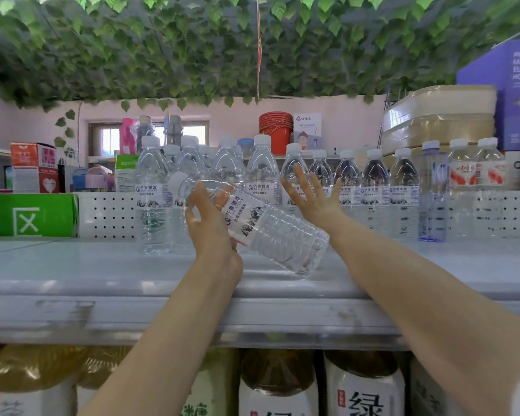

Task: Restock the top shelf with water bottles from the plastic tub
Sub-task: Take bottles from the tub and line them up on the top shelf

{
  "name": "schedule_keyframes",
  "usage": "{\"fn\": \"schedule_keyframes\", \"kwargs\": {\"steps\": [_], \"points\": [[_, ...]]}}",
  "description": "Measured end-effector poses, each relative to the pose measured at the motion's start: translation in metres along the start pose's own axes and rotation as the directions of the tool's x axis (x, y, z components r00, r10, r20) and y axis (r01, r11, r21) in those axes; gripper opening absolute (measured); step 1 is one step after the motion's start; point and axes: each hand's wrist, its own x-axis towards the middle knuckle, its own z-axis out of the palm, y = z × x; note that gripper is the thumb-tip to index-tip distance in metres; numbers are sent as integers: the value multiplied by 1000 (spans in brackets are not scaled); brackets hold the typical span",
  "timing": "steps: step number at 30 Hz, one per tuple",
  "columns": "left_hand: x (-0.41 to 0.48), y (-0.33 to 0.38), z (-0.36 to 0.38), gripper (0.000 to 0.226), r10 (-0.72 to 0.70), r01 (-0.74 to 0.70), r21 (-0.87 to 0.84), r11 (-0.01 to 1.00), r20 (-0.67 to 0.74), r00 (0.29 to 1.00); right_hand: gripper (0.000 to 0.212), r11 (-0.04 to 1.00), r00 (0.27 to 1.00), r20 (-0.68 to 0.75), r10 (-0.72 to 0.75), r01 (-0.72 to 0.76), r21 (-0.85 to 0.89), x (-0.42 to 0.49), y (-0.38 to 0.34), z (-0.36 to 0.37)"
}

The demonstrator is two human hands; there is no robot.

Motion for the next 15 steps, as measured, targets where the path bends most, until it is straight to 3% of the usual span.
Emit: {"fn": "schedule_keyframes", "kwargs": {"steps": [7,11,15], "points": [[-7,-1,4,46,78,-72,168,983,-32,996,100,999,999,1,-43,43,19,-3,0,-2],[-17,3,6,39,92,-91,179,980,3,996,86,961,990,132,47,-81,265,-21,9,-23],[-24,8,9,19,89,-91,154,984,15,996,96,772,949,299,103,-266,577,-54,30,-64]]}}
